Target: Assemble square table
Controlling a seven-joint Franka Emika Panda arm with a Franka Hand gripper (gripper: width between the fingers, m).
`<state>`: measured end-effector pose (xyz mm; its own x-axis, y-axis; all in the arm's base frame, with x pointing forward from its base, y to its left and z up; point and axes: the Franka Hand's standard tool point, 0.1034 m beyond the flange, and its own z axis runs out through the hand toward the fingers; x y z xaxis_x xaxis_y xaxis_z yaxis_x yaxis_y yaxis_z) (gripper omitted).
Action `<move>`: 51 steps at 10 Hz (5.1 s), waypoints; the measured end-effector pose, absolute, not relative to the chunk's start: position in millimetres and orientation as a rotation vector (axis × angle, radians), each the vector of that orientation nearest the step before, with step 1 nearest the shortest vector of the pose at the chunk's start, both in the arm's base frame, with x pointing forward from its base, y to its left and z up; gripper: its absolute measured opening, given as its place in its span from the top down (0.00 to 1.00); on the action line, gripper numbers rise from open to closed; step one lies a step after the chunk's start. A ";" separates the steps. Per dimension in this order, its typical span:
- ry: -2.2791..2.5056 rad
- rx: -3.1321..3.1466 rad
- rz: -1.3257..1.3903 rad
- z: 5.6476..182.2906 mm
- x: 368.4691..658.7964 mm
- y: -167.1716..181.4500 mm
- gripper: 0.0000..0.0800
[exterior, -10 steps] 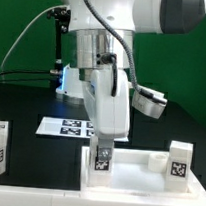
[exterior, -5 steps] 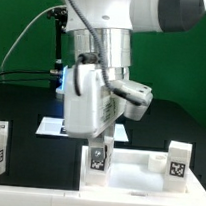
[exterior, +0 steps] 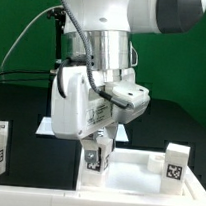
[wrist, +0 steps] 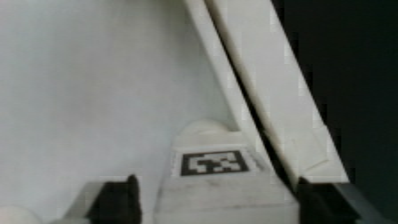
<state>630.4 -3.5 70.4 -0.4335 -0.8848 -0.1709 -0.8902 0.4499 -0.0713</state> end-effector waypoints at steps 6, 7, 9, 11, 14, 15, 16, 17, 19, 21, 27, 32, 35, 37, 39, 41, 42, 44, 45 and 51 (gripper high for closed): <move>2.378 -1.677 0.026 106.6 636.4 -0.2 0.19; 2.378 -1.677 0.026 106.6 636.4 -0.1 0.19; 2.378 -1.678 0.027 106.0 636.1 -0.1 0.19; 2.336 -1.745 0.035 106.7 628.5 10.5 0.19; 2.255 -1.859 0.089 112.7 605.7 37.6 0.19; 2.260 -1.855 0.087 111.2 606.0 35.4 0.19; 2.260 -1.856 0.088 110.6 605.8 35.8 0.19; 2.260 -1.857 0.088 110.3 605.6 36.1 0.19; 2.251 -1.877 0.061 104.9 596.7 38.5 0.19; 2.259 -1.920 0.052 86.8 561.7 47.1 0.19; 2.298 -1.925 0.057 69.6 542.8 59.3 0.19; 2.338 -1.998 0.032 14.6 499.9 58.2 0.19; 2.340 -2.006 0.036 11.3 497.8 58.3 0.34; 2.341 -2.007 0.036 10.7 497.4 58.2 0.53; 2.338 -2.011 0.037 10.6 497.2 58.4 0.93; 2.317 -2.035 0.034 11.0 496.8 57.5 0.93; 2.278 -2.079 0.028 12.7 495.6 53.3 0.93; 2.103 -2.242 0.009 25.3 488.3 28.2 0.93; 2.049 -2.287 -0.020 27.8 481.2 9.3 0.93; 1.417 -2.746 -0.110 26.9 478.9 -21.8 0.93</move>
Offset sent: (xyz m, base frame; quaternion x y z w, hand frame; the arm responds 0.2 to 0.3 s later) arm 0.0017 0.0007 0.0461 -0.0152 -0.0010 -0.0889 0.9959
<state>478.9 -21.8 26.9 0.5776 -0.8153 0.0404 -0.8118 -0.5789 -0.0766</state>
